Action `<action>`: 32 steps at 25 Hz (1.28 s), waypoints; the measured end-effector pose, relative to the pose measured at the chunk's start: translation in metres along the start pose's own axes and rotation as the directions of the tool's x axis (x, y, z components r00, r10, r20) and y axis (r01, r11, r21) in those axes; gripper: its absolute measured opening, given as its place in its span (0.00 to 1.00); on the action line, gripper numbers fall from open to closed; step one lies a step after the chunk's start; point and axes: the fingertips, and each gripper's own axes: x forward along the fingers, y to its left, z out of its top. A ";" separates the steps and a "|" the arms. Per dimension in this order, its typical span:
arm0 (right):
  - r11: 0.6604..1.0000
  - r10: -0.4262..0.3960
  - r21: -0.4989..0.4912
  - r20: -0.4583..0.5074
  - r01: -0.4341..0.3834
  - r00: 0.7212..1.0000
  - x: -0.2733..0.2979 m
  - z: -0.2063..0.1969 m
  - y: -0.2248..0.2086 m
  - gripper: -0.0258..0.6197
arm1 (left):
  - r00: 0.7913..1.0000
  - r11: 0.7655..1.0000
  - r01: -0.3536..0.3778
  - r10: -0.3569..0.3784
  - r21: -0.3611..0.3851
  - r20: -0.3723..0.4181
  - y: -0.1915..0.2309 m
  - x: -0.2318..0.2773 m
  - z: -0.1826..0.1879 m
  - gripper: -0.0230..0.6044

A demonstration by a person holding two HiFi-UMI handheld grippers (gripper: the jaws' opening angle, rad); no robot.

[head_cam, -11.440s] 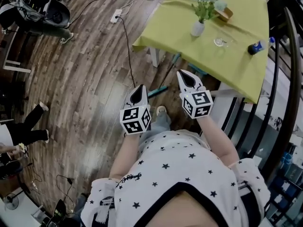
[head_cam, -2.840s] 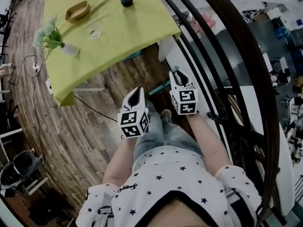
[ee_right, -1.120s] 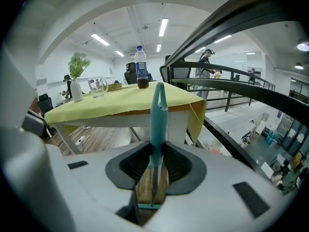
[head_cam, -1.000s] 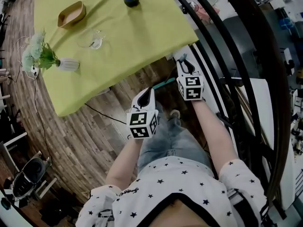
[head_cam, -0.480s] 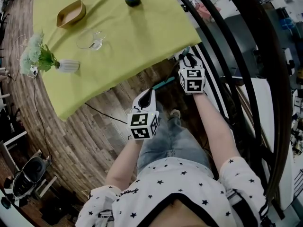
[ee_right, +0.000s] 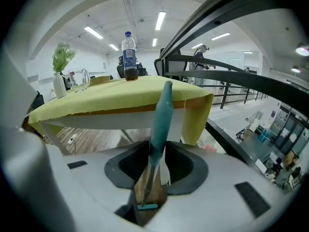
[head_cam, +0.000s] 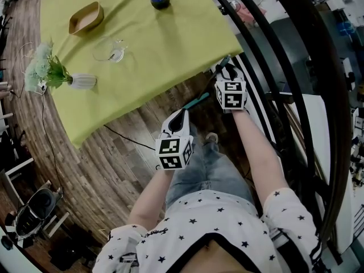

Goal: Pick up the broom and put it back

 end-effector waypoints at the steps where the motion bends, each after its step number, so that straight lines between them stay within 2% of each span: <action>1: 1.000 -0.001 0.000 0.001 0.001 1.000 0.000 0.000 0.000 0.19 | 1.000 1.000 0.000 0.000 0.000 0.000 0.000 0.000 0.000 0.06; 15: 1.000 0.015 0.010 0.003 -0.015 1.000 -0.001 0.004 0.001 0.31 | 1.000 1.000 0.000 0.000 0.000 -0.003 -0.004 -0.003 -0.003 0.06; 23: 1.000 0.020 0.016 0.014 -0.020 1.000 -0.010 0.004 0.001 0.31 | 1.000 1.000 -0.001 0.001 0.002 0.010 -0.008 -0.003 -0.001 0.06; 32: 0.998 0.046 0.035 0.072 -0.049 0.996 -0.049 0.015 0.005 0.32 | 0.999 1.000 -0.016 0.016 0.001 0.051 -0.017 -0.013 0.009 0.06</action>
